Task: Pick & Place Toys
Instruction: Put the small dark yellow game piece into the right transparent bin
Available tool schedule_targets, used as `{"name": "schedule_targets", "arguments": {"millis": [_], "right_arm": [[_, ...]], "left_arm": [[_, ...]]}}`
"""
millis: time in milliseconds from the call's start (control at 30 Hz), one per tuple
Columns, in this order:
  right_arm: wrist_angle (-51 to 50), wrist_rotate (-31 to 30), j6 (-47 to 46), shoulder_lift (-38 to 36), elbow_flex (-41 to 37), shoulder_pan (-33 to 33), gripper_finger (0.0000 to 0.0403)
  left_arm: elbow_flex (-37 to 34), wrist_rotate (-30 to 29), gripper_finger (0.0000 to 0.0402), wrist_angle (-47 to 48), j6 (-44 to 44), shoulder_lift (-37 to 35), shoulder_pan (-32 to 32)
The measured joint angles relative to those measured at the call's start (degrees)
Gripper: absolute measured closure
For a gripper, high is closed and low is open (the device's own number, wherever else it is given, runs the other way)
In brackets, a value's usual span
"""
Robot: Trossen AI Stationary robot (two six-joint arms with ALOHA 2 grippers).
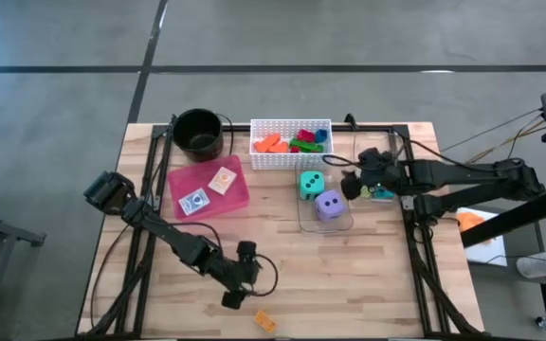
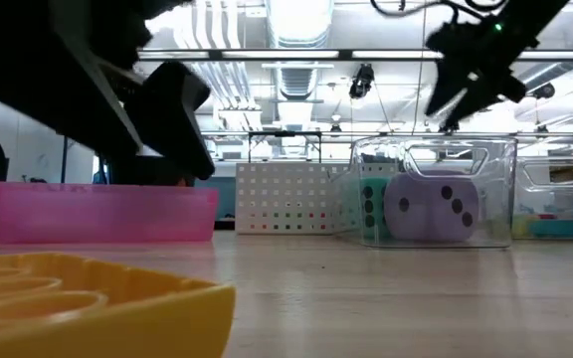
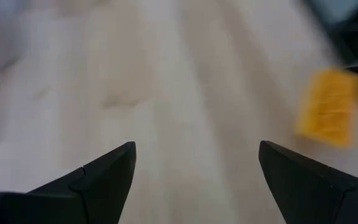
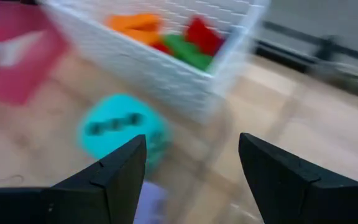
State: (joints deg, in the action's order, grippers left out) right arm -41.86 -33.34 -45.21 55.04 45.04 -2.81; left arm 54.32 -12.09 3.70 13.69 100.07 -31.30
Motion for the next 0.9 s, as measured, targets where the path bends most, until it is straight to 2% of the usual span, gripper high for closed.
{"name": "schedule_targets", "arguments": {"millis": [167,267,500,667,767,900], "right_arm": [[10.1,6.4,4.2,2.1,-1.2,4.0,0.0147],[15.8,6.4,4.4,5.3,-2.1,8.5,0.0147],[28.0,5.4,4.4,15.8,-2.6,19.0,0.0147],[30.9,-1.0,3.0,22.9,-1.6,25.2,0.0147],[30.9,-4.4,3.1,26.0,-0.3,27.3,0.0147],[31.0,-4.7,3.4,27.7,2.1,27.9,0.0147]], "left_arm": [[-0.2,12.4,0.0057,-6.9,-3.7,0.0,-0.2],[-0.3,16.0,0.0057,-8.1,-3.7,0.0,-0.6],[-0.3,16.2,0.0057,-12.2,-4.0,3.5,-4.0],[-0.4,14.7,0.0057,-17.1,-4.7,7.2,-5.5],[-0.4,14.1,0.0057,-20.2,-4.8,8.7,-5.5],[-0.4,13.6,0.0057,-25.5,-6.4,11.0,-5.5]]}}
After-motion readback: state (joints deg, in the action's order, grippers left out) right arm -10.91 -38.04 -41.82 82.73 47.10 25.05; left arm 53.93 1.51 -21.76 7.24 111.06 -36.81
